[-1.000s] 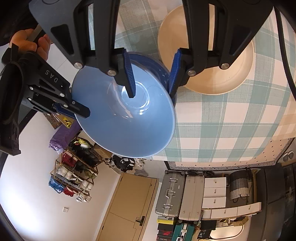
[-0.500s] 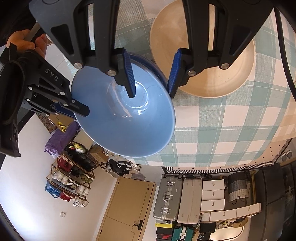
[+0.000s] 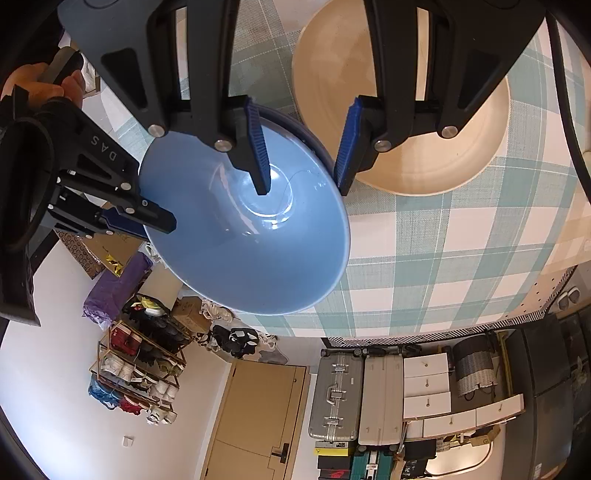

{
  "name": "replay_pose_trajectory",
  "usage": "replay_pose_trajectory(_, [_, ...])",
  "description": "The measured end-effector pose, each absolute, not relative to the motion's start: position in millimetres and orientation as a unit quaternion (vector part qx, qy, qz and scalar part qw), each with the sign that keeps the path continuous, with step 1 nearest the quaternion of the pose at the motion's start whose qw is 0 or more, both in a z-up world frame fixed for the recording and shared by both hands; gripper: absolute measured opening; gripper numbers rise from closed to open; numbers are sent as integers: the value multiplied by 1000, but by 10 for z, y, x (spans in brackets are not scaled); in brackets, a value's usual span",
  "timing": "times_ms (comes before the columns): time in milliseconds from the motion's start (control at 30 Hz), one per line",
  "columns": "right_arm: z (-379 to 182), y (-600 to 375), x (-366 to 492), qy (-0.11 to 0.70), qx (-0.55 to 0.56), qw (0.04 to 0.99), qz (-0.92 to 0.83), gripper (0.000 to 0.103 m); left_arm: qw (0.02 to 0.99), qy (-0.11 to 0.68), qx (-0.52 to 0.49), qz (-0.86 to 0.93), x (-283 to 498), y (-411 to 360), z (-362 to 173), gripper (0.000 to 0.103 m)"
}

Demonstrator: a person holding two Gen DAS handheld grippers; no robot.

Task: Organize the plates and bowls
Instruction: 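Lower the light blue bowl into the large blue bowl with both grippers, then open the left gripper while the right gripper opens, releasing the nested bowl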

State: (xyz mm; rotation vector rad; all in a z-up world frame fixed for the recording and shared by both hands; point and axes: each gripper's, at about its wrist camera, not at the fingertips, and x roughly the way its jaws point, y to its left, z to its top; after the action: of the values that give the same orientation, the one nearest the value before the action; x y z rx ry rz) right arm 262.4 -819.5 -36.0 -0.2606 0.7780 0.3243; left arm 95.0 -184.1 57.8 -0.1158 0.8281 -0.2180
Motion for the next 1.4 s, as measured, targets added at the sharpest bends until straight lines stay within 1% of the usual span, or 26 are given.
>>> replay_pose_trajectory(333, [-457,-8154,2597,378,-147,902,148,20,911,399,-35,-98,955,-1894,482,31])
replay_pose_trajectory(1233, [-545,-8129,2569,380,-172,899,136,23,907,409,-28,-100,1022,-1945,325,32])
replay_pose_trajectory(1400, [-543,-8123,2555,378,-173,899,139,25,904,413,-37,-106,1049,-1922,300,37])
